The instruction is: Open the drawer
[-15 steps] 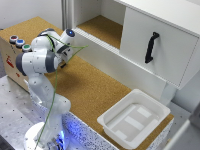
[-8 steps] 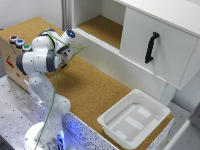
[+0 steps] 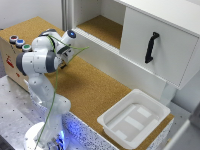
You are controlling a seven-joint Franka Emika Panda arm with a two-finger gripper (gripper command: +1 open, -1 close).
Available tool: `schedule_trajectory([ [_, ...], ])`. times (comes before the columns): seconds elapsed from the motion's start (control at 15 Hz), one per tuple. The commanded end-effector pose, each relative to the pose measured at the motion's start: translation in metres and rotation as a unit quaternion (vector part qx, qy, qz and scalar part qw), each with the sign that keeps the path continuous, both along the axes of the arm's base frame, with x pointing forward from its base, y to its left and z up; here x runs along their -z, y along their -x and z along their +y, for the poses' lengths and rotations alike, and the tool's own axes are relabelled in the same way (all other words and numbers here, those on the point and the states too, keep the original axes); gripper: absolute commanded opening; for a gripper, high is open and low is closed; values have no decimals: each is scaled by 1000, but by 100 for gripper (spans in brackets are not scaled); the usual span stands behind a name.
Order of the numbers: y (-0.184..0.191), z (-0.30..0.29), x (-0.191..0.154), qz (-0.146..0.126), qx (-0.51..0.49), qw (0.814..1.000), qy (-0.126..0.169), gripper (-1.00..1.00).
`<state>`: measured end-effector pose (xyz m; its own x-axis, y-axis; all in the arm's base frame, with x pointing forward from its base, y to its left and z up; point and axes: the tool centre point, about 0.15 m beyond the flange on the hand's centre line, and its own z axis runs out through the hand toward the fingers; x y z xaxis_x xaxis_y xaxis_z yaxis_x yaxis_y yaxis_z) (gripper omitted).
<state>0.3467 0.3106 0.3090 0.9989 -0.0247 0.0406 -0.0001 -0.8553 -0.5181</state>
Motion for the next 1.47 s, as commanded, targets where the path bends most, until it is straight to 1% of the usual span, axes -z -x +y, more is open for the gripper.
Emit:
schedule_trajectory([
  [0.0,16,-82,22,-11,62,997,-40,-100],
  [0.33,6,-129,25,-11,64,998,-25,-100],
  [0.67,-15,-175,13,-22,74,997,-5,-100],
  [0.93,-26,-197,5,-26,74,997,11,-100],
  [1.0,-29,-198,2,-27,65,997,22,100],
  [1.13,-31,-198,-4,-31,53,997,41,100],
  [1.27,-28,-200,-8,-27,51,997,58,100],
  [1.4,-20,-197,-13,-26,35,995,85,100],
])
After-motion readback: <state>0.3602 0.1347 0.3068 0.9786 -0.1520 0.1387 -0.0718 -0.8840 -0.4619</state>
